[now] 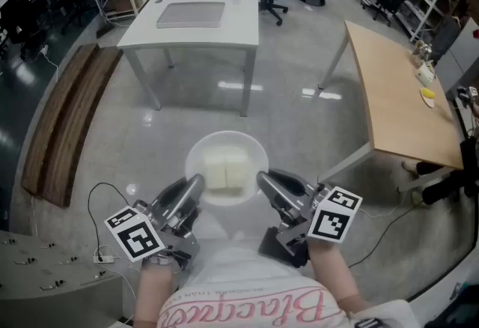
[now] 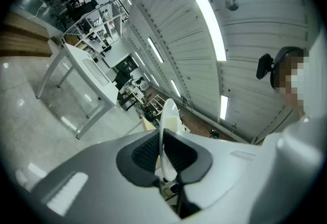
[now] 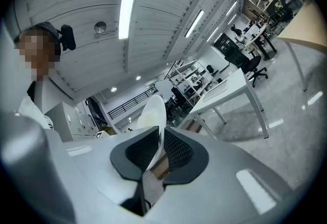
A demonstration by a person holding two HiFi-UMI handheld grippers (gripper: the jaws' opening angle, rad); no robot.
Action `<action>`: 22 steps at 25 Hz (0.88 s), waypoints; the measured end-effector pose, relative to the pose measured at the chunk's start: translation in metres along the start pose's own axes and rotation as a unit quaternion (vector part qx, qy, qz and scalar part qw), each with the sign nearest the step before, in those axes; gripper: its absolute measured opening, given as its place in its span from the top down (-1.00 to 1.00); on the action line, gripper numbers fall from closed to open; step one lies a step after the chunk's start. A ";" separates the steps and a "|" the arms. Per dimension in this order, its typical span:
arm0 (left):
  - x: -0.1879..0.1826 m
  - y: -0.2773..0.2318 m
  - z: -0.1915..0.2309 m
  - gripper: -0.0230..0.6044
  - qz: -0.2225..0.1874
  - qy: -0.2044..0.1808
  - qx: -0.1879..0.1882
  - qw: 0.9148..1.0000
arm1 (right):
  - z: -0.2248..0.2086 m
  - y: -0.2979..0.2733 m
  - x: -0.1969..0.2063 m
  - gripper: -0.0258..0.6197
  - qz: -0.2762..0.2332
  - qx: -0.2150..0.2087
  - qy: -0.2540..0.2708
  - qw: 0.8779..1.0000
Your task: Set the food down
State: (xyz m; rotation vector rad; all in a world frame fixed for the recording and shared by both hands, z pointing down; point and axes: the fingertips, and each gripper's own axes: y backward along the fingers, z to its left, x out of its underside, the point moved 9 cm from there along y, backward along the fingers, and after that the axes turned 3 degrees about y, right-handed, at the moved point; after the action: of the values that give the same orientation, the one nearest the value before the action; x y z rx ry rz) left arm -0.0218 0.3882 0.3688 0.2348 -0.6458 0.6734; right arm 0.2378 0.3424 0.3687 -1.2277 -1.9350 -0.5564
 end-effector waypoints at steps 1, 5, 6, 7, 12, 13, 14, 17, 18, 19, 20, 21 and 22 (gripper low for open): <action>0.000 0.000 0.001 0.87 0.000 0.000 0.000 1.000 | -0.001 0.000 0.000 0.81 0.001 0.001 0.000 1.000; 0.000 -0.003 0.004 0.87 -0.004 0.003 -0.004 1.000 | -0.007 -0.004 -0.001 0.81 0.004 0.000 -0.003 1.000; -0.001 -0.004 0.005 0.87 -0.005 0.005 -0.006 1.000 | -0.009 -0.006 -0.002 0.81 0.005 0.000 -0.005 1.000; -0.002 -0.005 0.007 0.87 -0.007 0.008 -0.009 1.000 | -0.011 -0.008 -0.003 0.81 0.006 0.000 -0.009 1.000; -0.014 -0.008 0.017 0.87 -0.004 0.025 -0.022 0.999 | -0.019 -0.025 -0.007 0.82 0.017 0.000 -0.030 0.999; -0.016 -0.010 0.021 0.87 -0.003 0.027 -0.025 0.999 | -0.022 -0.029 -0.007 0.81 0.020 0.000 -0.033 0.999; -0.018 -0.012 0.025 0.87 -0.002 0.030 -0.027 0.999 | -0.026 -0.033 -0.007 0.82 0.024 0.001 -0.036 0.999; -0.026 -0.019 0.041 0.87 -0.001 0.040 -0.030 0.999 | -0.039 -0.047 -0.010 0.81 0.029 0.003 -0.042 0.999; -0.031 -0.023 0.047 0.88 -0.001 0.044 -0.029 0.999 | -0.043 -0.053 -0.012 0.81 0.028 0.004 -0.044 0.999; -0.036 -0.027 0.052 0.88 0.001 0.047 -0.029 0.998 | -0.047 -0.058 -0.016 0.81 0.028 0.006 -0.047 0.998; -0.042 -0.033 0.057 0.88 0.003 0.050 -0.028 0.998 | -0.052 -0.064 -0.020 0.81 0.027 0.009 -0.050 0.998; -0.047 -0.039 0.063 0.88 0.006 0.054 -0.028 0.998 | -0.057 -0.069 -0.024 0.81 0.027 0.012 -0.053 0.998; -0.054 -0.046 0.069 0.88 0.007 0.057 -0.028 0.998 | -0.063 -0.075 -0.029 0.81 0.027 0.016 -0.056 0.998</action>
State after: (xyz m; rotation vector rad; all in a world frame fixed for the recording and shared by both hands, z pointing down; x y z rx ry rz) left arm -0.0569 0.2984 0.3889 0.1394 -0.5562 0.6774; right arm 0.2013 0.2492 0.3868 -1.3123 -1.9895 -0.4348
